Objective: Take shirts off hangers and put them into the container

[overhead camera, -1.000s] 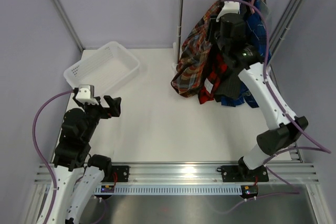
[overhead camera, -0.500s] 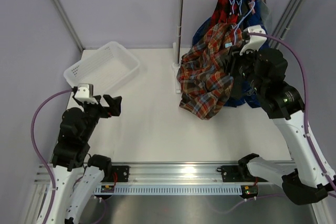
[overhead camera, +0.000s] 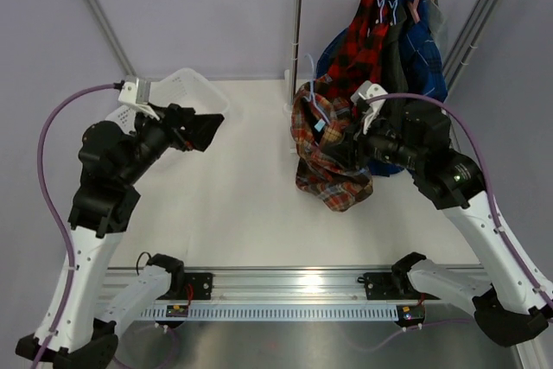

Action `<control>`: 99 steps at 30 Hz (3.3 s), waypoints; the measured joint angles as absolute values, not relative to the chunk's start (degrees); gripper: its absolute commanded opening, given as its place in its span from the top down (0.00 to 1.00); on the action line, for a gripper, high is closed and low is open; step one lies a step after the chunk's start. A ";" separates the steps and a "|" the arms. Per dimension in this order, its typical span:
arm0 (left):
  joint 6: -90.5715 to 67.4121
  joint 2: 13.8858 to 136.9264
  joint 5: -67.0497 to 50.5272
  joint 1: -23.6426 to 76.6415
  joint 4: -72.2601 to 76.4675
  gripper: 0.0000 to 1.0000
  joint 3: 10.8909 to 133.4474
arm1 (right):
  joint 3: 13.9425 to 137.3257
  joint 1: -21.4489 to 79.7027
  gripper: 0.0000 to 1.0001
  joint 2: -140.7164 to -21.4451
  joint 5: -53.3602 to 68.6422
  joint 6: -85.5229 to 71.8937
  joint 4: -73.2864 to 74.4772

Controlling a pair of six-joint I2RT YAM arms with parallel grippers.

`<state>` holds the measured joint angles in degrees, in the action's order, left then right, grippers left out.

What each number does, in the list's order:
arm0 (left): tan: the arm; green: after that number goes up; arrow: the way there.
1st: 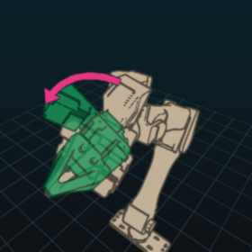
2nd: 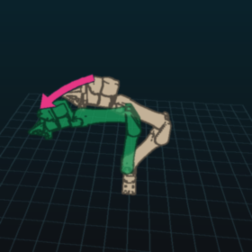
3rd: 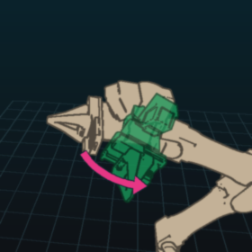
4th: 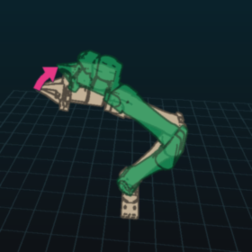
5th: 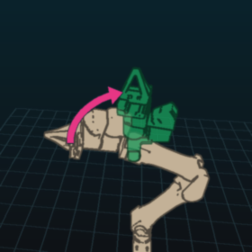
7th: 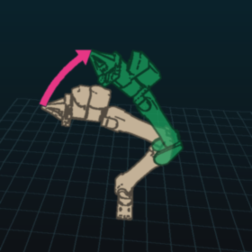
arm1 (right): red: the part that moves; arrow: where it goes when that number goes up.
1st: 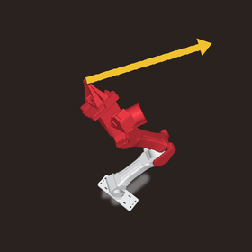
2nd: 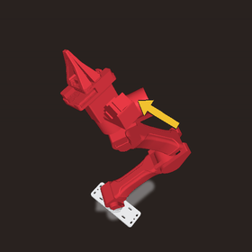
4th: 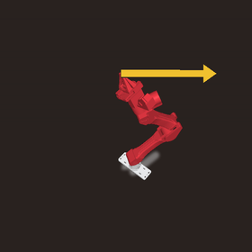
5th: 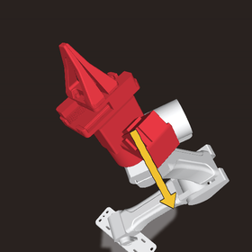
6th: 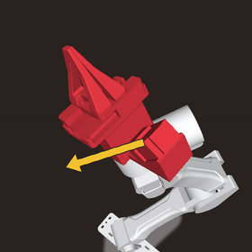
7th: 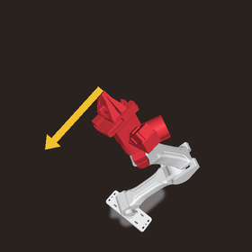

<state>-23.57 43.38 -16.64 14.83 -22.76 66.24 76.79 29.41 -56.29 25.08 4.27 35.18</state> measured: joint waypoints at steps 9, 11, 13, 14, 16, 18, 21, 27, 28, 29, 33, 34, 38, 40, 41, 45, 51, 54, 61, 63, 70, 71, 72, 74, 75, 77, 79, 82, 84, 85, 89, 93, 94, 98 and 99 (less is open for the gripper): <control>-23.05 58.81 -9.89 38.20 -19.11 0.01 83.53 | 76.90 37.19 1.00 -62.92 28.45 4.27 31.70; -21.98 61.65 -6.42 41.17 -18.63 0.01 85.03 | 76.93 38.20 1.00 -63.90 28.42 4.27 31.00; -20.45 64.90 -2.11 43.40 -18.39 0.01 85.95 | 76.93 39.03 1.00 -64.51 28.51 4.25 30.61; -19.79 66.37 -0.30 44.18 -18.37 0.01 86.21 | 76.93 39.33 1.00 -64.69 28.56 4.25 30.37; -19.05 69.21 3.16 45.12 -18.59 0.02 86.26 | 76.93 39.64 1.00 -64.79 28.56 4.21 29.85; -18.70 71.33 5.58 45.54 -18.57 0.04 86.13 | 76.95 39.66 1.00 -64.75 28.58 4.21 29.47; -18.20 73.10 8.29 45.54 -18.22 0.10 85.47 | 76.97 39.68 1.00 -64.73 28.58 4.21 29.17; -17.87 74.74 10.22 45.54 -15.22 0.42 85.36 | 76.97 39.68 1.00 -64.34 28.64 4.10 28.49; -17.85 75.00 10.22 45.54 -14.57 0.62 85.36 | 76.97 39.68 1.00 -64.27 28.64 4.08 28.47; -18.00 75.26 10.20 45.54 -13.87 0.73 85.36 | 76.97 39.70 1.00 -64.20 28.62 4.08 28.45; -16.56 75.83 11.22 45.21 -12.53 1.00 85.36 | 76.90 39.70 1.00 -63.42 28.38 3.77 28.34; -16.40 75.85 11.40 45.21 -12.64 1.00 85.36 | 76.90 39.70 1.00 -63.18 28.10 3.62 28.01; -14.72 75.85 13.04 45.80 -12.80 1.00 85.60 | 76.90 39.70 0.75 -62.50 27.24 3.25 28.08; -13.65 75.90 13.85 46.13 -14.37 1.00 87.02 | 76.97 39.70 0.64 -62.35 26.59 3.20 28.12; -12.93 75.92 14.20 46.28 -15.20 1.00 88.14 | 77.23 39.72 0.60 -62.30 26.35 3.22 28.18; -8.67 76.25 14.76 47.20 -18.63 1.00 95.90 | 81.08 39.77 0.46 -62.30 24.97 3.20 28.27; 1.21 76.03 19.92 45.82 -18.52 1.00 106.41 | 91.42 39.77 0.25 -62.19 23.29 4.05 30.68; 4.75 74.91 21.93 45.80 -18.31 1.00 108.40 | 94.41 39.77 0.23 -62.30 22.96 4.21 30.85; 5.96 70.37 25.56 45.80 -17.74 1.00 100.16 | 91.11 39.83 0.30 -63.18 23.24 3.01 28.12; 5.41 70.17 26.41 45.80 -17.74 1.00 96.79 | 89.56 40.14 0.33 -64.29 23.20 2.59 27.62; 1.76 74.96 28.27 45.80 -19.62 1.00 90.15 | 88.03 44.75 0.36 -69.91 20.62 2.09 27.03; 1.21 75.85 28.42 45.80 -19.84 1.00 89.93 | 88.03 45.95 0.36 -70.59 19.38 2.09 26.87; 0.80 76.49 28.53 45.80 -19.99 1.00 89.84 | 88.03 46.94 0.36 -71.18 18.22 2.04 26.72; -0.01 77.43 28.62 45.80 -20.08 1.00 89.84 | 88.03 48.60 0.39 -72.34 14.72 1.65 26.52; -0.34 77.65 28.73 45.80 -20.05 1.00 89.82 | 88.03 49.12 0.40 -72.88 12.99 1.23 26.30; -0.71 77.71 28.91 45.80 -20.03 1.00 89.82 | 88.01 49.60 0.43 -73.89 9.41 0.16 26.06; -0.89 77.65 29.28 45.80 -19.84 1.00 89.82 | 87.68 49.71 0.46 -74.50 5.41 -0.89 25.58; -1.10 77.60 29.87 45.82 -19.68 1.00 89.41 | 87.20 49.74 0.47 -74.65 0.27 -2.44 25.19; -1.19 77.62 30.09 45.80 -19.66 1.00 89.25 | 87.18 49.76 0.48 -74.65 -2.09 -3.11 25.08; -1.30 77.62 30.24 45.80 -19.64 1.00 89.21 | 87.18 49.76 0.48 -74.65 -3.03 -3.40 25.10; -1.39 77.62 30.70 45.80 -19.64 1.00 89.08 | 87.18 49.78 0.49 -74.65 -5.06 -3.95 25.12; -1.37 77.62 31.48 45.82 -19.35 1.00 88.64 | 87.11 49.78 0.49 -74.65 -6.87 -4.56 25.10; -1.37 77.62 31.77 45.80 -19.18 1.00 88.44 | 87.02 49.78 0.49 -74.65 -7.33 -4.82 25.10; -1.04 77.62 32.88 45.82 -17.87 1.00 87.50 | 86.26 49.80 0.49 -74.65 -9.43 -6.59 25.15; -0.93 77.65 33.06 45.80 -17.61 1.00 87.26 | 86.17 49.80 0.49 -74.65 -9.63 -7.11 25.34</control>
<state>-0.93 77.65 33.06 45.80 -17.61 87.26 86.17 49.80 -74.65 -9.63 -7.11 25.34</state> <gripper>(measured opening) 0.064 0.514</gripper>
